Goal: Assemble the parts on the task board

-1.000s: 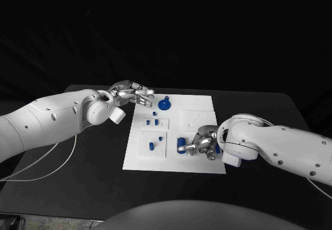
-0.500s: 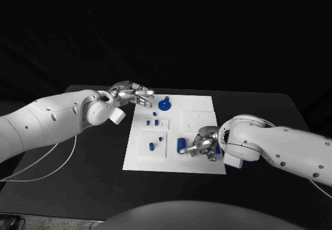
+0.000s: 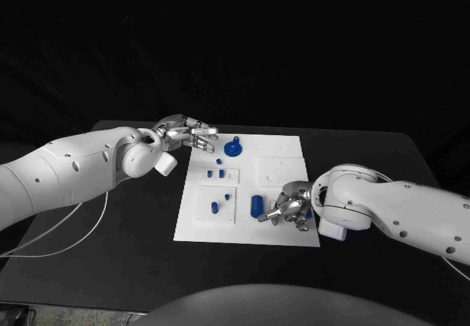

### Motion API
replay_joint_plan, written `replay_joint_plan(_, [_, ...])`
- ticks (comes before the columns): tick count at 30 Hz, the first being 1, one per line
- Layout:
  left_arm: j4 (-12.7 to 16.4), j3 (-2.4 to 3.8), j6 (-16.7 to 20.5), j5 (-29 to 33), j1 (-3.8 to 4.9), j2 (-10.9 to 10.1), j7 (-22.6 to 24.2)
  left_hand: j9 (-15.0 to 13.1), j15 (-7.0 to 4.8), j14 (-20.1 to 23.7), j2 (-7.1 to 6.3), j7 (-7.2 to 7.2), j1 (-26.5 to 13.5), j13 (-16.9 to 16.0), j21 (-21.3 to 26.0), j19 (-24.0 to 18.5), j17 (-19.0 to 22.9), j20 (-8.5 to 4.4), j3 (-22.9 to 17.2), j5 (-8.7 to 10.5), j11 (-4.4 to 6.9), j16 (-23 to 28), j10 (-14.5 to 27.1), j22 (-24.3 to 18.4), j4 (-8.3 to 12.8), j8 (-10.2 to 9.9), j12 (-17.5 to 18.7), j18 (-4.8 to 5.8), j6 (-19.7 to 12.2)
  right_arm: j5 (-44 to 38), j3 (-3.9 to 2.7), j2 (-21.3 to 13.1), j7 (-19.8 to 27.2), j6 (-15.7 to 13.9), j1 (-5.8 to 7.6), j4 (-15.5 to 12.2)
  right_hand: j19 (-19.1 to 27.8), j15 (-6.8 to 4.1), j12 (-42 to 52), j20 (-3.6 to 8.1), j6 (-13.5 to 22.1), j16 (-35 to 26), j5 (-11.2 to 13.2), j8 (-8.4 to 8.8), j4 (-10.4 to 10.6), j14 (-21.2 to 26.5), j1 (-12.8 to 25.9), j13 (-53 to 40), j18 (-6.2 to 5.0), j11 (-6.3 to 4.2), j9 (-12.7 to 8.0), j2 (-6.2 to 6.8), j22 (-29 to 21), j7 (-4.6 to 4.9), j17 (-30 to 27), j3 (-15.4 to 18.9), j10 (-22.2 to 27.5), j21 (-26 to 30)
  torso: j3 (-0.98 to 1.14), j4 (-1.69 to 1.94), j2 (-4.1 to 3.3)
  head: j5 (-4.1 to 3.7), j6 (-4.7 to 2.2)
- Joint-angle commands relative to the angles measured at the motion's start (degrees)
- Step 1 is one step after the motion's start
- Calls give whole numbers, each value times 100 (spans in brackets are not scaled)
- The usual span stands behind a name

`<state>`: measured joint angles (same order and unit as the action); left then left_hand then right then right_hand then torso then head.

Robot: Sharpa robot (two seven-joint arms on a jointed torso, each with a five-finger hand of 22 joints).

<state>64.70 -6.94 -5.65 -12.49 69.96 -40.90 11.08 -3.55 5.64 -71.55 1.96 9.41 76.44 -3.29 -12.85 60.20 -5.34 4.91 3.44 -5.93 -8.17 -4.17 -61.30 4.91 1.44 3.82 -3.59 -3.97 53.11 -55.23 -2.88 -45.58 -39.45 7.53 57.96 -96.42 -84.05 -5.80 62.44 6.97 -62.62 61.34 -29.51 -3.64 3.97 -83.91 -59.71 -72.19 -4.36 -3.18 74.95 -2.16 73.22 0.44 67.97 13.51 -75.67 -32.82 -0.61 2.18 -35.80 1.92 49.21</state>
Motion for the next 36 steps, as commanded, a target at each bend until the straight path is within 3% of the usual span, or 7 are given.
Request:
replay_joint_plan(1, [6, 3, -95, -5, -6, 12, 23, 2, 10, 29, 29, 6, -30, -8, 9, -23, -9, -1, 7, -10, 1, 9, 37, -8, -25, -8, -3, 46, -34, -57, -1, 42, -2, 57, -11, 32, -270, -48, -5, 45, -17, -14, -42, -8, 5, 7, -14, -4, 4, -14, 86, -111, 4, -10, 7, 50, -28, 4, -2, 7, -2, -6, 10])
replay_joint_plan(12, [3, 0, -76, -6, -6, 11, 39, 3, 11, 29, 32, 7, -30, -9, 11, -23, -9, -1, 6, -14, 0, 9, 42, -8, -24, -10, -3, 46, -47, -130, -1, 127, -90, -113, -28, 126, -270, -50, -3, 47, -12, -21, -100, -8, 108, 9, 54, -7, 6, -19, 89, -312, -5, -16, 0, 72, -31, 20, -6, 2, 4, -3, 27])
replay_joint_plan(16, [2, 0, -79, -6, -6, 12, 38, 3, 11, 29, 32, 7, -30, -9, 11, -23, -9, -1, 6, -14, 0, 9, 42, -8, -24, -10, -3, 46, -47, -142, -1, 142, -119, -90, -30, 169, -267, -49, -6, 47, 3, -23, 52, -9, 200, 8, 74, -6, 6, -17, 96, -420, -13, -14, -2, 80, -26, 33, -3, 0, 3, -9, 53])
replay_joint_plan(29, [4, -4, -129, -18, -5, -3, -35, 2, 12, 31, 29, 6, -33, -8, 13, -22, -9, -1, 8, -13, -1, 9, 43, -8, -32, -9, -2, 45, -42, -140, 0, 199, -140, -44, -37, 268, -270, -51, -4, 48, -1, -19, 2, -11, 212, 8, -19, -10, 11, -21, 99, -460, -12, -20, 0, 74, -27, 19, -4, 5, -6, -27, 55])
replay_joint_plan(36, [9, -5, -121, -19, -5, -9, -44, 2, 12, 31, 31, 7, -42, -8, 15, -26, -9, 0, 9, -13, -1, 9, 42, -9, -43, -9, -2, 46, -40, -126, 7, 231, -139, -2, -48, 297, -269, -53, -1, 51, -10, -17, 39, -9, 101, 9, -104, -14, 18, -23, 92, -394, -14, -21, 1, 53, -28, 21, -6, 4, 1, -13, 64])
